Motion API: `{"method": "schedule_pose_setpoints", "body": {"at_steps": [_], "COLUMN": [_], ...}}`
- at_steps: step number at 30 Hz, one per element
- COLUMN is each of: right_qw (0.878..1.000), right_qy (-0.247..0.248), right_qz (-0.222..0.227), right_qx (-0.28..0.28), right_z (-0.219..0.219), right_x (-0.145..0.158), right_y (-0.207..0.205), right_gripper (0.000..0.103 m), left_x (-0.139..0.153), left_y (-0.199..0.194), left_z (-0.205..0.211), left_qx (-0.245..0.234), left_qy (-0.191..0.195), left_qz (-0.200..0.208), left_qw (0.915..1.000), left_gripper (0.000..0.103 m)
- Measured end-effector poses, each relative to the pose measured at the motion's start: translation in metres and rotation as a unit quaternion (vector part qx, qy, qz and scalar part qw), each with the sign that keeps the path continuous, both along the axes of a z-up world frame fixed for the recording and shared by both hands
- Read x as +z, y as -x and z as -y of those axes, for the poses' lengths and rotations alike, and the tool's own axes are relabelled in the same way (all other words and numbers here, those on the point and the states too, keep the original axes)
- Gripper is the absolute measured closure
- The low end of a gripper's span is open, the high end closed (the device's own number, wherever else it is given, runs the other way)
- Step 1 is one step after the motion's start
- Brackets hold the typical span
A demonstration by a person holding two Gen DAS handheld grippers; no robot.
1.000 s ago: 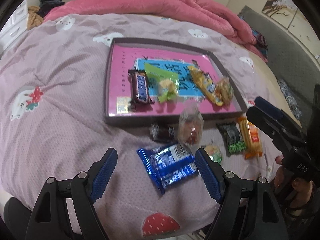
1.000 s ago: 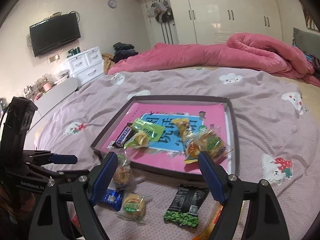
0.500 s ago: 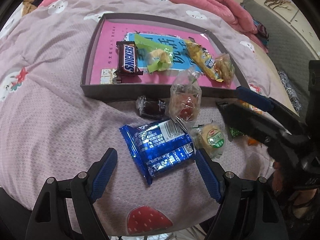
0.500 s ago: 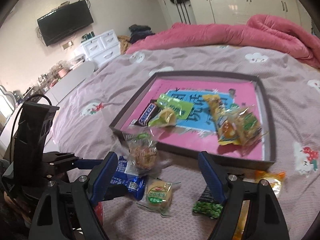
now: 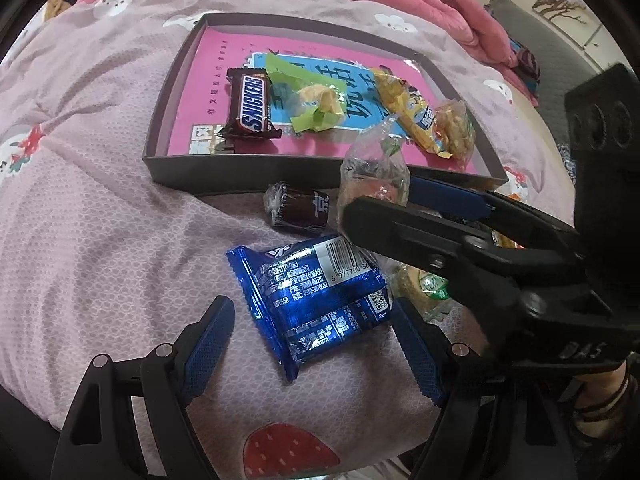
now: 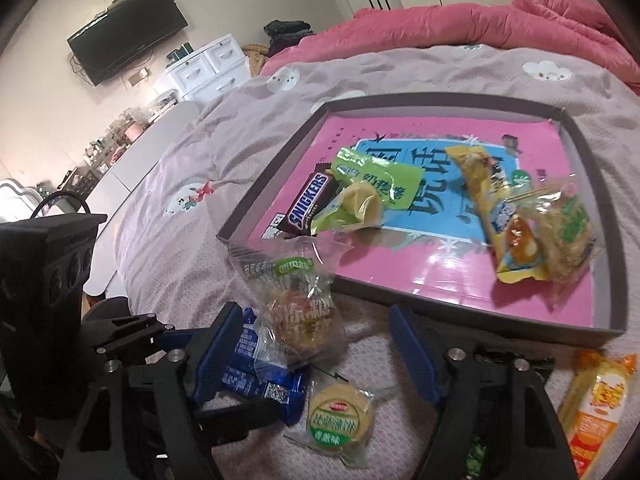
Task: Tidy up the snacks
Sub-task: 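Grasp the blue biscuit pack with the left gripper while the right grasps a clear pastry bag, then lift both held snacks and carry them over the tray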
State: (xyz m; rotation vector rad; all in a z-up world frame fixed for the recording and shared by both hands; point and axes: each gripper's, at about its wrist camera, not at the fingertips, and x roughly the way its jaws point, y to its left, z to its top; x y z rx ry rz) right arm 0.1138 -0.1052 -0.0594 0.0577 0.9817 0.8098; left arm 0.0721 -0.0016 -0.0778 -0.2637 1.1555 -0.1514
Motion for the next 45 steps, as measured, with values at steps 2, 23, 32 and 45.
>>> {"method": "schedule_pose_setpoints", "body": {"at_steps": [2, 23, 32, 45], "right_qw": [1.000, 0.997, 0.994, 0.993], "right_qy": [-0.005, -0.056, -0.079, -0.075], "right_qz": [-0.007, 0.036, 0.047, 0.070], "right_qx": [0.003, -0.025, -0.051, -0.058], "right_z": [-0.003, 0.015, 0.037, 0.043], "right_x": [-0.003, 0.026, 0.040, 0.049], "right_y": [-0.002, -0.001, 0.002, 0.013], "right_gripper": [0.039, 0.063, 0.063, 0.063], "left_x": [-0.001, -0.012, -0.010, 0.026], "left_y": [-0.002, -0.020, -0.019, 0.004], "left_z": [0.001, 0.012, 0.009, -0.018], "left_qx": [0.001, 0.018, 0.022, 0.021], "left_qy": [0.001, -0.016, -0.026, -0.001], "left_qz": [-0.001, -0.003, 0.006, 0.043], "left_qw": [1.0000, 0.9997, 0.9994, 0.9989], "left_gripper": [0.021, 0.025, 0.043, 0.044]}}
